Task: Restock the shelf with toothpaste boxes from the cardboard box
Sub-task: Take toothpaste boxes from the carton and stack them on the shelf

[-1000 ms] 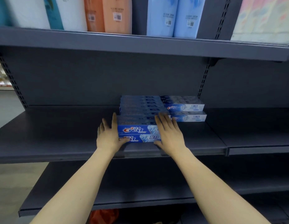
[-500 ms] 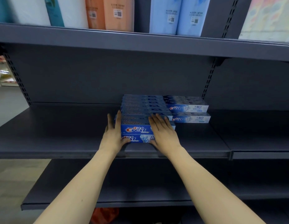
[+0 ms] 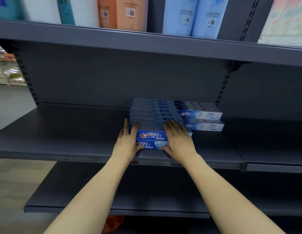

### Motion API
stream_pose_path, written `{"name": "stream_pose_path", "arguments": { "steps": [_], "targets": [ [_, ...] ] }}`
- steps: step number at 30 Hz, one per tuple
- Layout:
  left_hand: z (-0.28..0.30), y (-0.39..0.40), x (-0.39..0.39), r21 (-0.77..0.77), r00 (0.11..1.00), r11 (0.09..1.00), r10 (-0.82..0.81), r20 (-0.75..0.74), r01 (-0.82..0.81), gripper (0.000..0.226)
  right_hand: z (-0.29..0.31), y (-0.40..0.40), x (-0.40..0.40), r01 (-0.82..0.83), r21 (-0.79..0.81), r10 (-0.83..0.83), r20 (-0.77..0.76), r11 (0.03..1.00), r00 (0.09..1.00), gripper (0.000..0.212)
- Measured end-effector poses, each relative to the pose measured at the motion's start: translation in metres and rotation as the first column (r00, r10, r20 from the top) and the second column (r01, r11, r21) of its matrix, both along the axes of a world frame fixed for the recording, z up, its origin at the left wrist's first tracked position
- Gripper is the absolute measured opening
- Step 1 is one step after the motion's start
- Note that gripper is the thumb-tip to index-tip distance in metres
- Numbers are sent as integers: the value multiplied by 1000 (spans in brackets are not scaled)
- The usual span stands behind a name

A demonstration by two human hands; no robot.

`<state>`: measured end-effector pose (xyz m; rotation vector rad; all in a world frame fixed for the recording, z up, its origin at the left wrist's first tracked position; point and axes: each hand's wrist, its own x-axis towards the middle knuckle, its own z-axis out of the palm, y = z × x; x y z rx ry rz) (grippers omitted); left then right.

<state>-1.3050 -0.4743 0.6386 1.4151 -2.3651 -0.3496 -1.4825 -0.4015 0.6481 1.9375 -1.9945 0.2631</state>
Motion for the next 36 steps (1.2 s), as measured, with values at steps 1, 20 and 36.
{"name": "stream_pose_path", "arguments": {
  "steps": [1, 20, 36],
  "targets": [
    [0, 0, -1, 0, 1000, 1000, -1, -1, 1, 93, 0, 1, -1, 2, 2, -2, 3, 1000, 1000, 84],
    [9, 7, -6, -254, 983, 967, 27, 180, 20, 119, 4, 9, -16, 97, -18, -98, -72, 995, 993, 102],
    [29, 24, -72, -317, 885, 906, -116, 450, 280, 117, 4, 40, -75, 351, 161, -344, -71, 922, 936, 120]
  ]
}}
